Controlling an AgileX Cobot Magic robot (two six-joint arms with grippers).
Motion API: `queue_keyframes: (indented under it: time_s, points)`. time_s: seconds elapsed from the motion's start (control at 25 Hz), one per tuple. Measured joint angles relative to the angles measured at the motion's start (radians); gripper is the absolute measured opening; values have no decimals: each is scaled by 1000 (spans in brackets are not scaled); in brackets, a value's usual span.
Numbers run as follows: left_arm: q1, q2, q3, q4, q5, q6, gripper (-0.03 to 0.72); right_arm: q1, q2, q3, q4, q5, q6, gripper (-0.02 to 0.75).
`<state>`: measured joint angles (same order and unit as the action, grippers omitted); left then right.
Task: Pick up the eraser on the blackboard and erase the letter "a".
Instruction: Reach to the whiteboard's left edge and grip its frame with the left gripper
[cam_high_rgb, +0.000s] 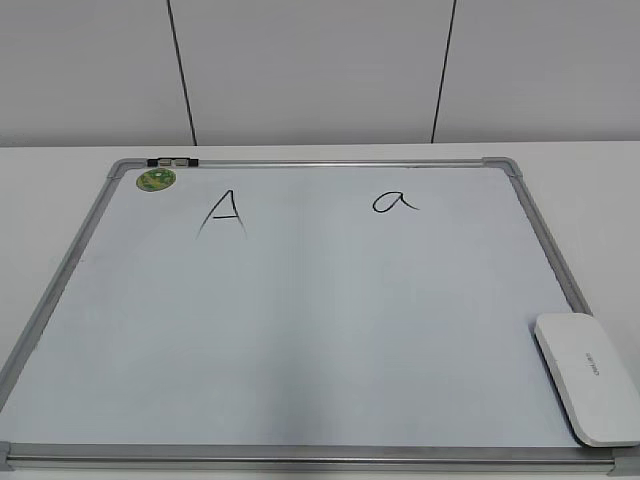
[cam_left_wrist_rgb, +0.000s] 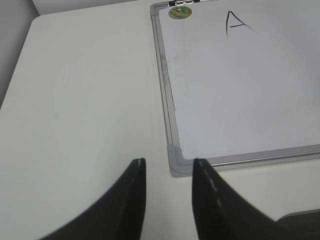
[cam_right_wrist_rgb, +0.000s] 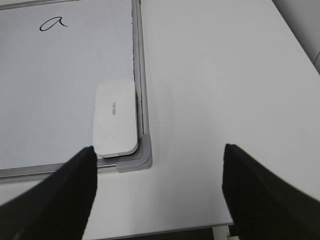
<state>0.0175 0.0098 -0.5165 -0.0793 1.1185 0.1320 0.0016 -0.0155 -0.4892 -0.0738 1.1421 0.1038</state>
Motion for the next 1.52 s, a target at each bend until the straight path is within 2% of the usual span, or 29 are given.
queue_keyframes:
  time_s: [1.2, 1.4, 1.52]
  points:
    - [0, 0, 0, 0, 0, 0, 230, 0, 0, 0, 0, 0, 0, 581]
    - [0, 0, 0, 0, -2, 0, 281, 0, 0, 0, 0, 0, 0, 581]
    - [0, 0, -15, 0, -38, 0, 375, 0, 0, 0, 0, 0, 0, 581]
